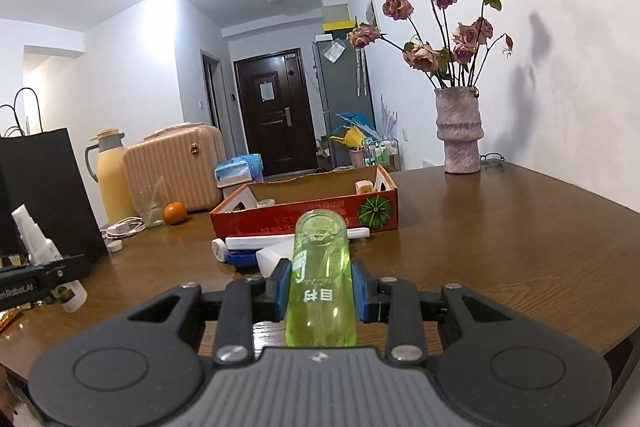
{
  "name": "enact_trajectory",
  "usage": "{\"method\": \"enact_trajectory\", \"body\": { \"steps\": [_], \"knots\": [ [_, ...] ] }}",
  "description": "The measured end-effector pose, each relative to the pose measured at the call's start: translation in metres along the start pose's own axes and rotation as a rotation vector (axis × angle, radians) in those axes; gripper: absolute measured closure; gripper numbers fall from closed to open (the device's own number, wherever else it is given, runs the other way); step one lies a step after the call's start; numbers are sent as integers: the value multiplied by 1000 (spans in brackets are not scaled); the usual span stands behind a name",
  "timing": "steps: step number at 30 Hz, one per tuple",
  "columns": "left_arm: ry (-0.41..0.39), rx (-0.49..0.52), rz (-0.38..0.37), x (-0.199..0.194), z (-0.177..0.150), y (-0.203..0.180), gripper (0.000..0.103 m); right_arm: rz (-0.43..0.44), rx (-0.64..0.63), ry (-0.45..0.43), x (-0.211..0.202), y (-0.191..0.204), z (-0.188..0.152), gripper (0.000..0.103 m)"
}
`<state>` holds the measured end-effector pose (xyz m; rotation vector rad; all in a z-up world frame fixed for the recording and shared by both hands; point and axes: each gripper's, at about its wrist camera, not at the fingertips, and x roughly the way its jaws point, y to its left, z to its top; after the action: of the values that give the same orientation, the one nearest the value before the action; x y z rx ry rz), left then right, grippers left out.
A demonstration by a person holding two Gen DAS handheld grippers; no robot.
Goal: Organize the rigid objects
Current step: 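Carry spray bottle and green bottle into the box and open both tools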
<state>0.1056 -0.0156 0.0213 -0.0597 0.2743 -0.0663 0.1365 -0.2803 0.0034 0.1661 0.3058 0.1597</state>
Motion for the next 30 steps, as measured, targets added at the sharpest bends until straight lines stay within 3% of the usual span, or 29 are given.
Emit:
{"method": "enact_trajectory", "body": {
  "steps": [9, 18, 25, 30],
  "knots": [
    [30, 21, 24, 39, 10, 4, 75, 6, 0, 23, 36, -6, 5, 73],
    [5, 14, 31, 104, 47, 9, 75, 31, -28, 22, 96, -16, 42, 73],
    [11, 23, 24, 173, 79, 9, 75, 51, -50, 21, 149, -28, 81, 73],
    [96, 31, 21, 236, 100, 12, 75, 71, -56, 43, 198, -39, 106, 73]
  ]
}}
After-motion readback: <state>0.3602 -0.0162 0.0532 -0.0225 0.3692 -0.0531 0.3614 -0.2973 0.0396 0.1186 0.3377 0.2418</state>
